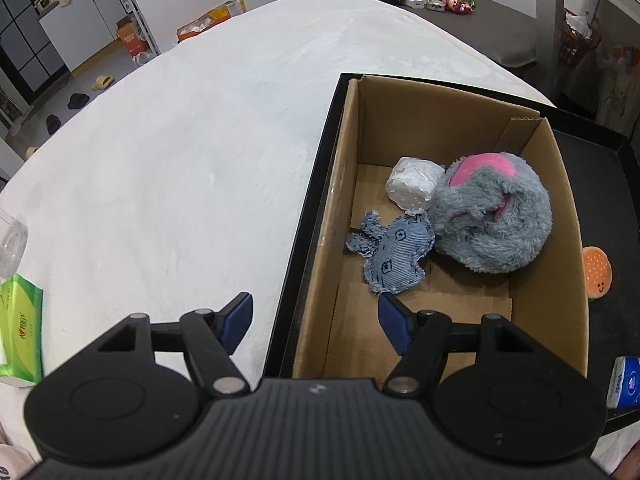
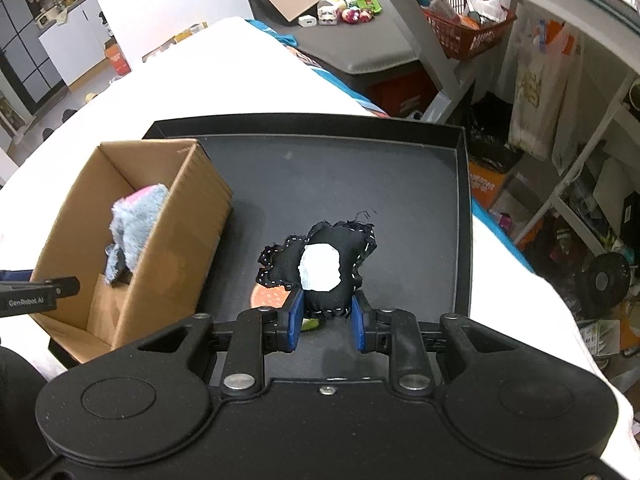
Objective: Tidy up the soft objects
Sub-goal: 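Carry the black plush into the box and open the right gripper, then move the right gripper to the blue tissue pack and close on it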
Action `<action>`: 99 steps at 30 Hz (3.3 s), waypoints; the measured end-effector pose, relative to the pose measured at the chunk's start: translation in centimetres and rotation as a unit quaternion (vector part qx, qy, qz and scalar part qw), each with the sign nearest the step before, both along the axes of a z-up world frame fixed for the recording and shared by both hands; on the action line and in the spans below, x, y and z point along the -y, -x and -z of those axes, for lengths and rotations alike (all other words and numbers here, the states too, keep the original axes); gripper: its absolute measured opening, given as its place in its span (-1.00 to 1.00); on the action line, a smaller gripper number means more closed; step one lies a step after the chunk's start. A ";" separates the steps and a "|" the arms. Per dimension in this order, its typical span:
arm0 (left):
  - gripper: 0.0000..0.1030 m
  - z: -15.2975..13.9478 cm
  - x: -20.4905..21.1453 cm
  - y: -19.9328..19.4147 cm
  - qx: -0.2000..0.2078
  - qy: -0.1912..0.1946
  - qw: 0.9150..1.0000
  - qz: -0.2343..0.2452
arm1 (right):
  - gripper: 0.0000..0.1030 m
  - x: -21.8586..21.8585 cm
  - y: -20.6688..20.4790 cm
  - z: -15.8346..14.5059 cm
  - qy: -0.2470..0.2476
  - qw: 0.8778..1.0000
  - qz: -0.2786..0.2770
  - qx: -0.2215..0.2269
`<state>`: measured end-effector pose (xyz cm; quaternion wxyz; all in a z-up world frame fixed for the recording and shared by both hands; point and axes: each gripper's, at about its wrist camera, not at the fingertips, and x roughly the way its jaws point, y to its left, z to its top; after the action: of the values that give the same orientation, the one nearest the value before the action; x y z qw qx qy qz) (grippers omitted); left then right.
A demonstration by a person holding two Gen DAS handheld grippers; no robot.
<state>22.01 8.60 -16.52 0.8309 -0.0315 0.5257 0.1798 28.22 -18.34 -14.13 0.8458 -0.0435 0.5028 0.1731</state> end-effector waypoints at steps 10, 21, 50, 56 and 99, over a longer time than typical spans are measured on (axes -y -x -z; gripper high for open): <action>0.31 0.0 -0.9 0.6 0.016 0.024 1.000 0.004 | -0.49 -3.1 0.4 -2.3 -0.004 1.000 -0.020 0.023; 0.29 0.1 -1.5 1.4 0.038 0.040 0.998 0.008 | -0.47 -7.1 0.9 -4.0 -0.009 0.998 -0.053 0.044; -0.60 0.8 -3.6 2.8 0.067 0.116 0.991 0.013 | -0.44 -16.5 3.2 -3.8 -0.014 0.993 -0.117 0.022; -0.59 0.8 -3.8 2.9 0.068 0.121 0.990 0.011 | -0.09 -17.0 3.6 -4.1 -0.019 0.993 -0.119 0.017; 0.32 -0.4 -0.2 2.2 0.022 0.058 0.998 0.033 | 0.80 0.8 4.4 0.9 0.024 0.993 0.106 -0.040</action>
<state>19.80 8.79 -16.09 0.8447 -0.0662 0.5172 0.1210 23.82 -19.17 -15.06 0.8372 -0.0031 0.5422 0.0719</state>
